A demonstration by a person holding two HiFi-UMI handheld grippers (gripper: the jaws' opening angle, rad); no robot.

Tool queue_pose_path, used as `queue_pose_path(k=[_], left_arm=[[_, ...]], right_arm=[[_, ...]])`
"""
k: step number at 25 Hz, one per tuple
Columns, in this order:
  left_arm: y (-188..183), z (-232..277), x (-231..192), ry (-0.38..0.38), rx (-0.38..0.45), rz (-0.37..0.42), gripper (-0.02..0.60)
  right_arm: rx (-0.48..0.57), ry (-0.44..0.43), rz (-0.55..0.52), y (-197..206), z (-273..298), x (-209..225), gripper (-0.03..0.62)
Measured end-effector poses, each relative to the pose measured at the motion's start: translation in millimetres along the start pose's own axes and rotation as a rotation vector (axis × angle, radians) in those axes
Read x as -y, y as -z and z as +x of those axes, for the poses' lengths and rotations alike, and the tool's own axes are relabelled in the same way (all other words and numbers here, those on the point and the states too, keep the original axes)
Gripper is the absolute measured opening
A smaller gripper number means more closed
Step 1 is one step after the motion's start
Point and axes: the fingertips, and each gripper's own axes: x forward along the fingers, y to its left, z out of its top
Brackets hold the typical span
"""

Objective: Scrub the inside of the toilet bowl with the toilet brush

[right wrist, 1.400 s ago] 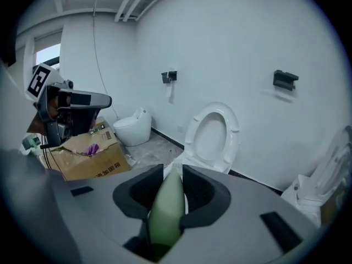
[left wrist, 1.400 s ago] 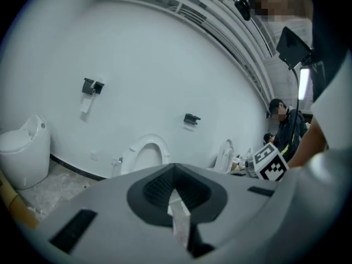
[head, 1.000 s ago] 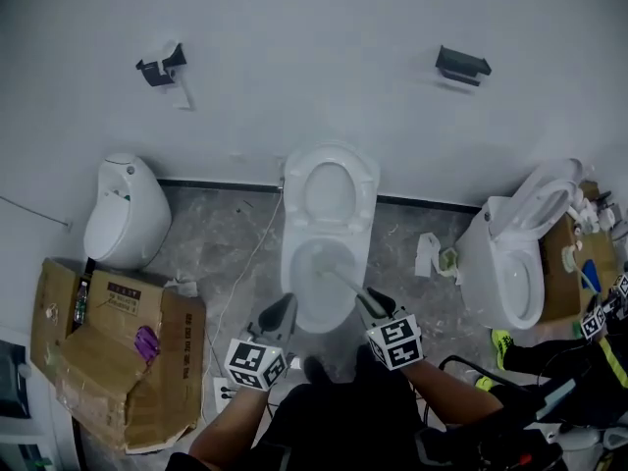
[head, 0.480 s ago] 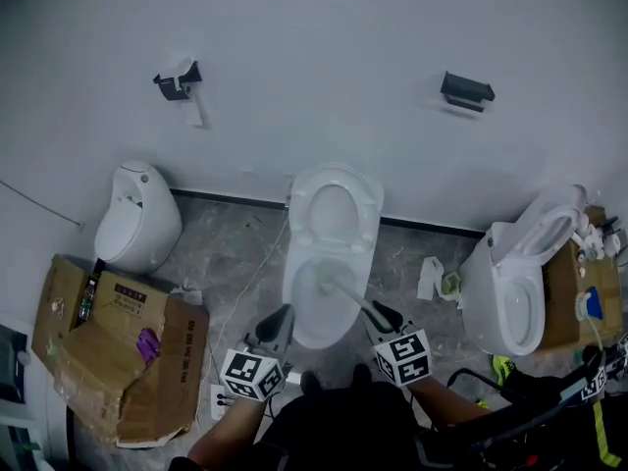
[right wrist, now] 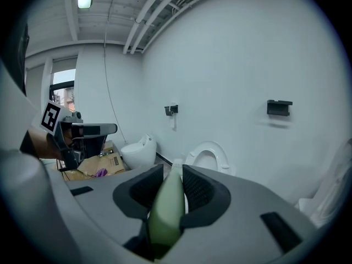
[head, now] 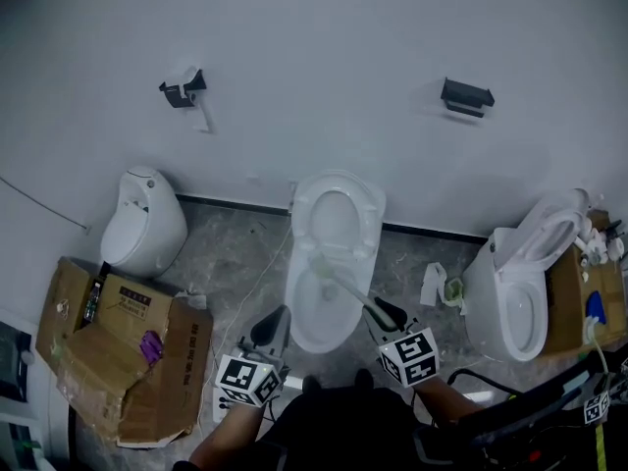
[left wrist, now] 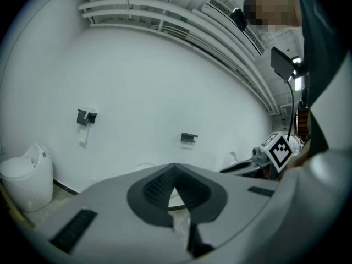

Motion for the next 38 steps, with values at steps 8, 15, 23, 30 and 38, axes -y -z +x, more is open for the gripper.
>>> queue_pose_path(k=[8, 15, 23, 30, 38], left_arm=[[-26.9, -2.7, 10.3, -0.013, 0.046, 0.020, 0.008], [-43.7, -2.8, 18.0, -0.022, 0.073, 0.027, 0.008], [-50.3, -2.0, 21.8, -0.025, 0.075, 0.047, 0.008], [-50.5, -2.4, 16.7, -0.036, 0.067, 0.050, 0.009], [-50.8, 0.2, 15.2, -0.034, 0.071, 0.047, 0.008]], right_arm=[[0.063, -0.015, -0.009, -30.1, -15.6, 9.2, 0.115], [0.087, -0.005, -0.019, -42.9, -25.7, 17.5, 0.115], [0.086, 0.012, -0.031, -46.2, -22.3, 22.0, 0.115], [0.089, 0.002, -0.031, -51.2, -17.6, 16.4, 0.115], [0.094, 0.004, -0.036, -53.4, -16.3, 20.0, 0.115]])
